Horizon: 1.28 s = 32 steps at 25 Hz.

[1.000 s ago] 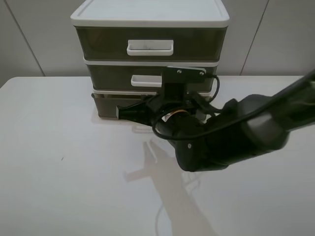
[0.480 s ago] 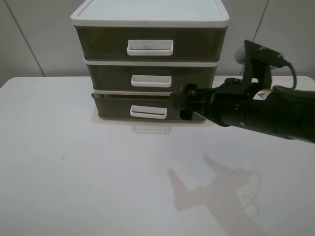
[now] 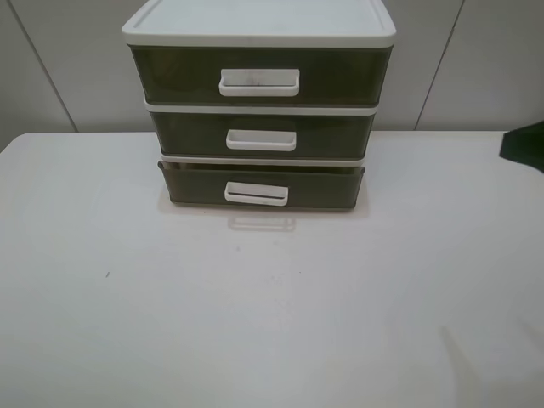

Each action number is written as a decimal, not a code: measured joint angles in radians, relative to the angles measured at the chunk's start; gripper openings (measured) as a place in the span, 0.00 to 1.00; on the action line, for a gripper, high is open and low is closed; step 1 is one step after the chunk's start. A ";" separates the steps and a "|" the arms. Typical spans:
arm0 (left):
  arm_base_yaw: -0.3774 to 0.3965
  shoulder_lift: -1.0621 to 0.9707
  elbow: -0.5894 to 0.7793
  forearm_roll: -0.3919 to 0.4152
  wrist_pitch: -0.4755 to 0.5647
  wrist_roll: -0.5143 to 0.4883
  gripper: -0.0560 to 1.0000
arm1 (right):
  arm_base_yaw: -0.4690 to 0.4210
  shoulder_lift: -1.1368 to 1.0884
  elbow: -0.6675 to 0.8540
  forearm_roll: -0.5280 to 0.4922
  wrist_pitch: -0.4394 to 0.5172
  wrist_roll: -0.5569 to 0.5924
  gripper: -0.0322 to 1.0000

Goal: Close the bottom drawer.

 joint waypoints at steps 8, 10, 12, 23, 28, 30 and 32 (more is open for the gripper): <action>0.000 0.000 0.000 0.000 0.000 0.000 0.73 | -0.055 -0.346 -0.086 -0.119 0.241 0.070 0.83; 0.000 0.000 0.000 0.000 0.000 0.000 0.73 | -0.055 -0.404 -0.087 -0.119 0.278 0.071 0.83; 0.000 0.000 0.000 0.000 0.000 0.000 0.73 | -0.055 -0.452 -0.087 -0.119 0.294 0.071 0.83; 0.000 0.000 0.000 0.000 0.000 0.000 0.73 | -0.055 -0.578 -0.017 -0.159 0.348 0.074 0.83; 0.000 0.000 0.000 0.000 0.000 0.000 0.73 | -0.055 -0.578 0.053 -0.148 0.389 0.075 0.83; 0.000 0.000 0.000 0.000 0.000 0.000 0.73 | -0.055 -0.578 0.053 -0.148 0.389 0.077 0.83; 0.000 0.000 0.000 0.000 0.000 0.000 0.73 | -0.055 -0.578 0.053 -0.148 0.389 0.077 0.83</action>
